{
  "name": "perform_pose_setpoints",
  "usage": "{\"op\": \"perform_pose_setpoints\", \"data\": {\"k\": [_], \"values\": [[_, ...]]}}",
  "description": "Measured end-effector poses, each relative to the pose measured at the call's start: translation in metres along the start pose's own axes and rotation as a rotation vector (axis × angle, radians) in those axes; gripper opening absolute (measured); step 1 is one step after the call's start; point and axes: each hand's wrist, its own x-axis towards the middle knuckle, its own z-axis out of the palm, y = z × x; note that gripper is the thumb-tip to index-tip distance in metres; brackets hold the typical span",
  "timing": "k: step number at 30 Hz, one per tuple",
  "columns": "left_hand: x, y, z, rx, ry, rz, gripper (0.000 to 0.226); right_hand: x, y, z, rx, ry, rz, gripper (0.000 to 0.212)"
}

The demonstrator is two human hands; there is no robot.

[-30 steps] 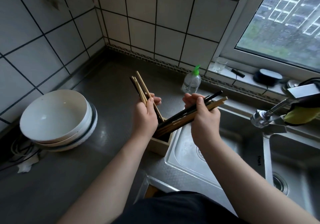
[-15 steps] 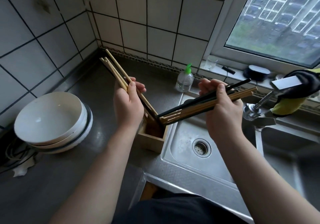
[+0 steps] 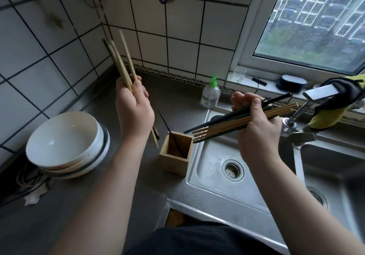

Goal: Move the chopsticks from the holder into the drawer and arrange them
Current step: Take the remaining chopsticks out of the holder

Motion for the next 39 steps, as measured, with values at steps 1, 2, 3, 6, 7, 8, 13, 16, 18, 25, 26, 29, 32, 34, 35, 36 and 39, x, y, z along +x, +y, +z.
{"op": "perform_pose_setpoints", "data": {"k": [1, 2, 3, 6, 7, 8, 13, 16, 18, 25, 26, 29, 32, 34, 35, 36, 39], "values": [[0.000, -0.006, 0.000, 0.052, -0.040, -0.016, 0.015, -0.002, 0.003, -0.001, -0.017, 0.005, 0.011, 0.022], [-0.002, -0.012, 0.000, 0.112, -0.079, -0.039, 0.015, -0.004, 0.006, -0.001, -0.030, 0.009, 0.022, 0.022], [-0.004, -0.020, -0.001, 0.182, -0.110, -0.066, 0.015, -0.006, 0.009, -0.002, -0.040, 0.013, 0.034, 0.023], [-0.016, -0.042, -0.007, 0.352, -0.161, -0.182, 0.025, -0.009, 0.015, -0.003, -0.057, 0.025, 0.070, 0.022], [-0.019, -0.050, -0.008, 0.375, -0.174, -0.241, 0.030, -0.009, 0.016, -0.004, -0.061, 0.032, 0.080, 0.022], [-0.022, -0.057, -0.008, 0.389, -0.188, -0.307, 0.034, -0.008, 0.017, -0.004, -0.061, 0.040, 0.090, 0.022], [-0.028, -0.075, 0.002, 0.404, -0.369, -0.586, 0.044, -0.005, 0.020, -0.005, -0.060, 0.085, 0.134, 0.023], [-0.025, -0.079, 0.013, 0.433, -0.486, -0.686, 0.041, -0.002, 0.020, -0.005, -0.017, 0.121, 0.164, 0.022], [-0.023, -0.082, 0.020, 0.432, -0.527, -0.697, 0.032, 0.000, 0.019, -0.004, 0.017, 0.143, 0.178, 0.022], [-0.021, -0.077, 0.038, 0.382, -0.487, -0.558, 0.023, 0.006, 0.017, -0.004, 0.069, 0.185, 0.189, 0.022], [-0.021, -0.074, 0.040, 0.374, -0.473, -0.528, 0.024, 0.007, 0.016, -0.005, 0.075, 0.190, 0.190, 0.022], [-0.017, -0.065, 0.043, 0.331, -0.418, -0.489, 0.028, 0.009, 0.014, -0.005, 0.085, 0.200, 0.198, 0.023], [-0.009, -0.053, 0.043, 0.280, -0.365, -0.417, 0.030, 0.012, 0.013, -0.005, 0.096, 0.201, 0.191, 0.024], [-0.001, -0.042, 0.042, 0.205, -0.326, -0.362, 0.028, 0.015, 0.012, -0.005, 0.092, 0.195, 0.186, 0.024], [0.003, -0.036, 0.041, 0.173, -0.305, -0.339, 0.028, 0.017, 0.011, -0.005, 0.088, 0.192, 0.186, 0.024], [0.008, -0.030, 0.040, 0.148, -0.281, -0.313, 0.029, 0.019, 0.010, -0.005, 0.085, 0.191, 0.184, 0.025], [0.019, -0.014, 0.040, 0.105, -0.221, -0.196, 0.032, 0.024, 0.008, -0.006, 0.092, 0.202, 0.162, 0.025]]}}
